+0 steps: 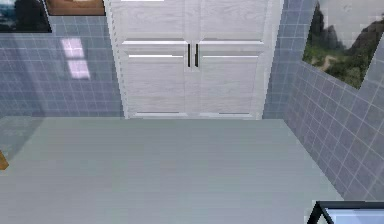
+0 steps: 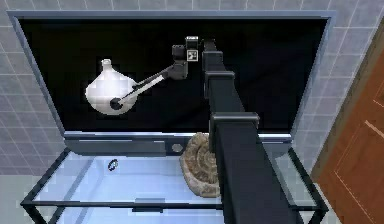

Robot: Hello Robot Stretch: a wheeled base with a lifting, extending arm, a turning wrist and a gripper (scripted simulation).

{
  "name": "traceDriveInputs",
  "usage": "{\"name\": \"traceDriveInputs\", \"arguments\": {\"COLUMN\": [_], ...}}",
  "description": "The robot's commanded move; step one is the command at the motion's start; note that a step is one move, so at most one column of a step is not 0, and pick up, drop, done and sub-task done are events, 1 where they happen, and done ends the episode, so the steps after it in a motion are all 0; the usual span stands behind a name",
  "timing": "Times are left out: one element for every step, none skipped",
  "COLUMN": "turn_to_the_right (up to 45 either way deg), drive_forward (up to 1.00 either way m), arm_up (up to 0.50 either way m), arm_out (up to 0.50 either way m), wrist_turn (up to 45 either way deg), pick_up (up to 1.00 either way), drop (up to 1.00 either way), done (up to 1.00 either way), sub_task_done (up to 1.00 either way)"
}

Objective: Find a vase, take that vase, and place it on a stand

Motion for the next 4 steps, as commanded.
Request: {"name": "traceDriveInputs", "arguments": {"turn_to_the_right": [0.0, 0.0, 0.0, 0.0], "drive_forward": [0.0, 0.0, 0.0, 0.0], "arm_up": [0.0, 0.0, 0.0, 0.0], "arm_out": [0.0, 0.0, -0.1, 0.0], "wrist_turn": [45.0, 0.0, 0.0, 0.0], "pick_up": [0.0, 0.0, 0.0, 0.0], "drop": [0.0, 1.0, 0.0, 0.0], "done": [0.0, 0.0, 0.0, 1.0], "sub_task_done": [0.0, 0.0, 0.0, 0.0]}}
